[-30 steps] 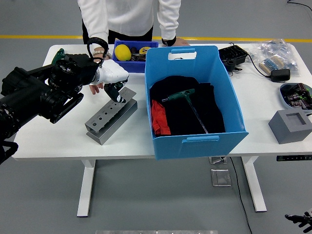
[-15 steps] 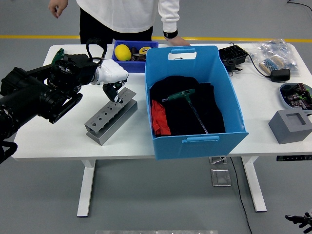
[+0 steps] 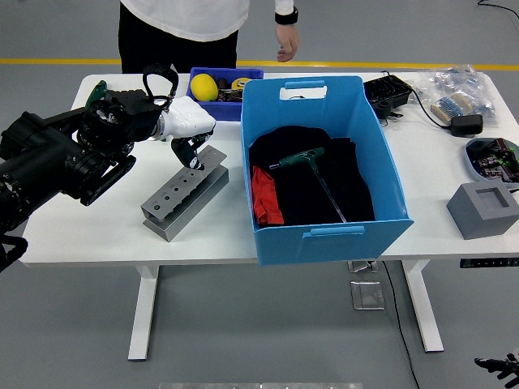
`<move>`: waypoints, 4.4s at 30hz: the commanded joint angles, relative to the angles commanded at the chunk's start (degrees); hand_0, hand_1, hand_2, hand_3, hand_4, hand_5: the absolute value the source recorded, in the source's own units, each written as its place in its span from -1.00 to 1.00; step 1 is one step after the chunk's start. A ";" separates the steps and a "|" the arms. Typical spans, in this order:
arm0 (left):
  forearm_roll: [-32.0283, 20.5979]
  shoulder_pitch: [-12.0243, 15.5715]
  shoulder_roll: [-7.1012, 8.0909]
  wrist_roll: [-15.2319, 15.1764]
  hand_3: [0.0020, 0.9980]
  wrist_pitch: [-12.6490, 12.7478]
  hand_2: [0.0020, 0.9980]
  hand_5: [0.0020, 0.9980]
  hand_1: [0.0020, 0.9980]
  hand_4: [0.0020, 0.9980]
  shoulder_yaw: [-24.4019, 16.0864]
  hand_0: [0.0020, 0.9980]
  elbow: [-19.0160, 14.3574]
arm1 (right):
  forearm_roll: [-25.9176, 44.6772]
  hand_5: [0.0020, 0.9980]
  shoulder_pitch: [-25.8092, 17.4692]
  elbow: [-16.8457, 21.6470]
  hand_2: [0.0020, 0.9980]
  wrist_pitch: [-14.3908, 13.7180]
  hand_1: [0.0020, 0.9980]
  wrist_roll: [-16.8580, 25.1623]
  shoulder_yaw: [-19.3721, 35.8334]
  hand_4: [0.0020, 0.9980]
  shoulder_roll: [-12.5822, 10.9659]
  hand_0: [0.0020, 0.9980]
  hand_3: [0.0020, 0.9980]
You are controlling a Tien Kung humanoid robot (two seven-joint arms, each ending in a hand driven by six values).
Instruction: Lift tool from toolbox,place it in box,lift tool from toolbox,place it in box
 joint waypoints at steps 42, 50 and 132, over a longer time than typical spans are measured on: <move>-6.86 -0.30 2.20 -5.15 -0.82 3.50 -0.88 -0.51 -0.94 0.49 -1.00 -0.68 -0.83 | -1.39 0.16 -2.12 -0.08 0.28 0.19 0.17 -0.32 1.39 0.56 0.21 0.20 0.06; -9.59 -1.16 3.07 -4.86 -0.82 1.70 -0.89 -0.55 -0.93 0.49 -1.15 -0.68 -1.38 | -2.04 0.17 -2.56 -0.18 0.28 0.37 0.17 -0.56 2.13 0.56 0.36 0.21 0.06; -20.18 -11.13 -6.83 -0.18 0.14 -5.19 -0.14 -0.24 -0.37 0.67 -4.43 -0.41 -13.11 | -9.37 0.18 -1.16 -0.26 0.29 2.40 0.18 -1.90 7.33 0.56 -0.07 0.23 0.06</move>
